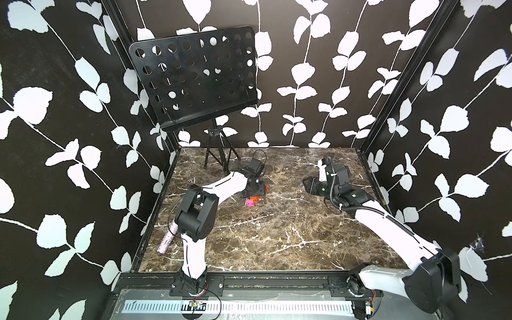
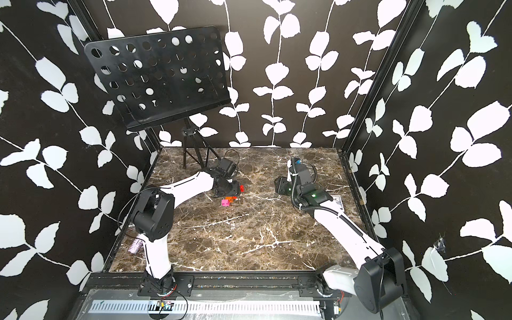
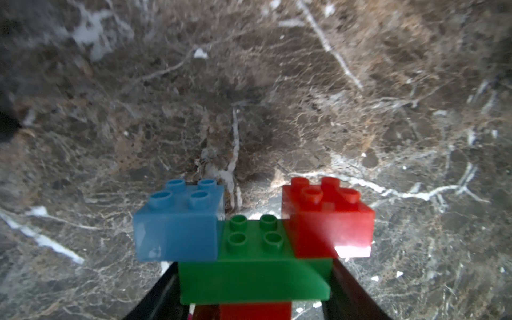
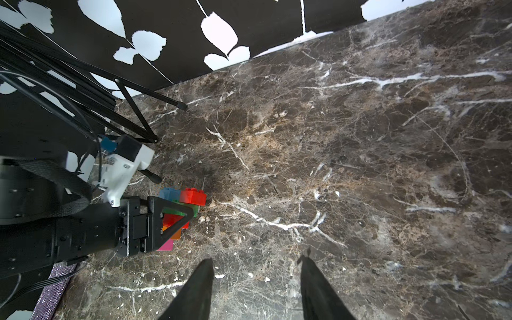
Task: Assemble the letter y with lego
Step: Place the lego brick at the center of the board.
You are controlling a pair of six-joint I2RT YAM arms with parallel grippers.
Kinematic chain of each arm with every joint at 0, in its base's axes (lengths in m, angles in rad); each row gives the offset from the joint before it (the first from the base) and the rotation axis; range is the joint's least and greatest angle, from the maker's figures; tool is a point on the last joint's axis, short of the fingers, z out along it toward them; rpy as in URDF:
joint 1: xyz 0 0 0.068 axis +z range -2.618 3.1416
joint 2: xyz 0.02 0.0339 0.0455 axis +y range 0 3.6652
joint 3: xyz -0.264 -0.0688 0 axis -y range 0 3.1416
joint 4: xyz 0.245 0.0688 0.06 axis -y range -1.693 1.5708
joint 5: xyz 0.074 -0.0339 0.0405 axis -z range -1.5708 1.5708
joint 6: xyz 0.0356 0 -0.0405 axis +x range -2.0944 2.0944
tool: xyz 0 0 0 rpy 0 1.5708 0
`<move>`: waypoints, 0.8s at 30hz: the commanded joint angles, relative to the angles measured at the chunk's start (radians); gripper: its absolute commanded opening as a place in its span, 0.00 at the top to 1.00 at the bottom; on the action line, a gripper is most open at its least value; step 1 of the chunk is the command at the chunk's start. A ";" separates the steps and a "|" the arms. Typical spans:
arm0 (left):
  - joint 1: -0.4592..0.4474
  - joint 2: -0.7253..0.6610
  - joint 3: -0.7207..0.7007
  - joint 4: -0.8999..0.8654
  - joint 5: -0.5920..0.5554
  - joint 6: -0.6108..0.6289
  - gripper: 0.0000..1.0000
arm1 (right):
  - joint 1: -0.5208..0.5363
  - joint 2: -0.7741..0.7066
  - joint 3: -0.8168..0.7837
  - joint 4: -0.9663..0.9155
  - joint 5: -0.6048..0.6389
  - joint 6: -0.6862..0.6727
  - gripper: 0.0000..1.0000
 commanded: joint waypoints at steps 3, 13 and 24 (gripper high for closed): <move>-0.012 0.017 0.021 -0.051 -0.022 -0.101 0.43 | -0.001 -0.028 -0.027 0.007 0.016 0.023 0.50; -0.023 0.039 -0.005 -0.045 -0.037 -0.145 0.40 | -0.001 -0.032 -0.053 0.013 0.024 0.030 0.50; -0.024 0.017 -0.034 -0.030 -0.064 -0.127 0.24 | -0.001 0.000 -0.043 0.004 0.028 0.014 0.50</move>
